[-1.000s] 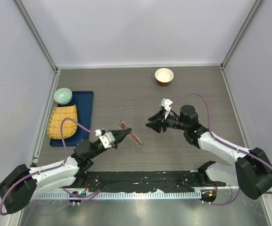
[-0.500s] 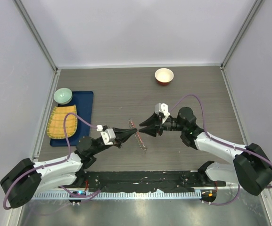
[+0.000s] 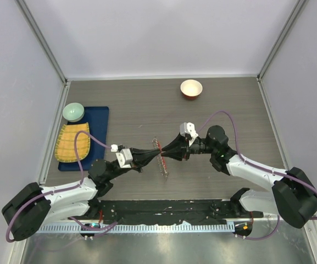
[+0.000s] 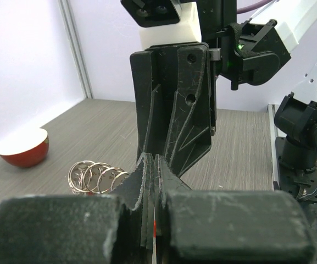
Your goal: Put the keys on the keyring
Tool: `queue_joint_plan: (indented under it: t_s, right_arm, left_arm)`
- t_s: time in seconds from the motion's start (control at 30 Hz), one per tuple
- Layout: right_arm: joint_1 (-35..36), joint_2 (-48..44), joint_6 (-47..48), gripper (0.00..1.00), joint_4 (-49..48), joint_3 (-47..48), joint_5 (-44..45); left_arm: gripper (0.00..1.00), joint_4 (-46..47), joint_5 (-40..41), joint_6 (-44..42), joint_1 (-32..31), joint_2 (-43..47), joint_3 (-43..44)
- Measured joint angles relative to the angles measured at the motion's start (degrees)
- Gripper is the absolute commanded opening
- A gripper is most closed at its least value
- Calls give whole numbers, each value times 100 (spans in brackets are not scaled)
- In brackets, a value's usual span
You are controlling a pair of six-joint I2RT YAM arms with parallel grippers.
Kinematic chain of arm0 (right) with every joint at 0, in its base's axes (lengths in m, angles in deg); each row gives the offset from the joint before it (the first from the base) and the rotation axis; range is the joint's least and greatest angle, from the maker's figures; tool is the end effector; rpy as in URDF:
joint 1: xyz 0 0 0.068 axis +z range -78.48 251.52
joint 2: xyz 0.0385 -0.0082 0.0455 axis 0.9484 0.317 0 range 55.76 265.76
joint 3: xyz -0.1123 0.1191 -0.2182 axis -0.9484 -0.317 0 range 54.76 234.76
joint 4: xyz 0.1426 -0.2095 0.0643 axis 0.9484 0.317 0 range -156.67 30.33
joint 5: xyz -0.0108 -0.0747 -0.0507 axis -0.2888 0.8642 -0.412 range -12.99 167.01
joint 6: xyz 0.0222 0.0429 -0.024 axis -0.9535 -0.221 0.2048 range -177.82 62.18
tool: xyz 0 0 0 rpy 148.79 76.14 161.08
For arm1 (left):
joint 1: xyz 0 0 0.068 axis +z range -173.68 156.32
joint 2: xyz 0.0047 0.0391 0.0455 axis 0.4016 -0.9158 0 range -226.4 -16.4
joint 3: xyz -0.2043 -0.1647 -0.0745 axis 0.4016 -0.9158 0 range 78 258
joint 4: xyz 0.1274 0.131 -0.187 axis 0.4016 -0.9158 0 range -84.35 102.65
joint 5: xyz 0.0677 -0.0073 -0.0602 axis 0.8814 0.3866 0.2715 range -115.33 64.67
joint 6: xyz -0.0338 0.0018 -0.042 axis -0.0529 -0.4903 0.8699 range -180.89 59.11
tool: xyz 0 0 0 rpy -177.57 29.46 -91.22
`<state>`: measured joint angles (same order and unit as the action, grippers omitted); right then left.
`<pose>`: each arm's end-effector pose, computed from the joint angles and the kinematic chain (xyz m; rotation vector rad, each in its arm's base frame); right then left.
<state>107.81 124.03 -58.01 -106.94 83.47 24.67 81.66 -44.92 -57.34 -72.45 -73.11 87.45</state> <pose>0.1808 0.1678 0.2502 -1.1892 1.2101 1.1903 0.1132 -0.1472 0.2348 0.7658 1.0201 -0.9960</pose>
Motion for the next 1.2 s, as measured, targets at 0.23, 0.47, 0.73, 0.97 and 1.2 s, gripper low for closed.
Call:
queue_joint_plan:
  t_s: [0.23,0.47,0.73,0.97,1.2]
  right_arm:
    - [37,-11,35,30,2,2,-72]
    - [37,-31,46,29,4,7,-81]
    - [42,-245,55,22,11,13,-155]
    - [42,-278,120,16,118,76,-203]
    - [42,-245,184,20,219,109,-227]
  left_arm:
    - [0,68,-42,74,0,-74,24]
    - [0,105,-155,131,0,-133,79]
    - [0,109,-205,203,0,-216,83]
    - [0,157,-225,212,0,-291,105]
    - [0,162,-229,225,-2,-291,105]
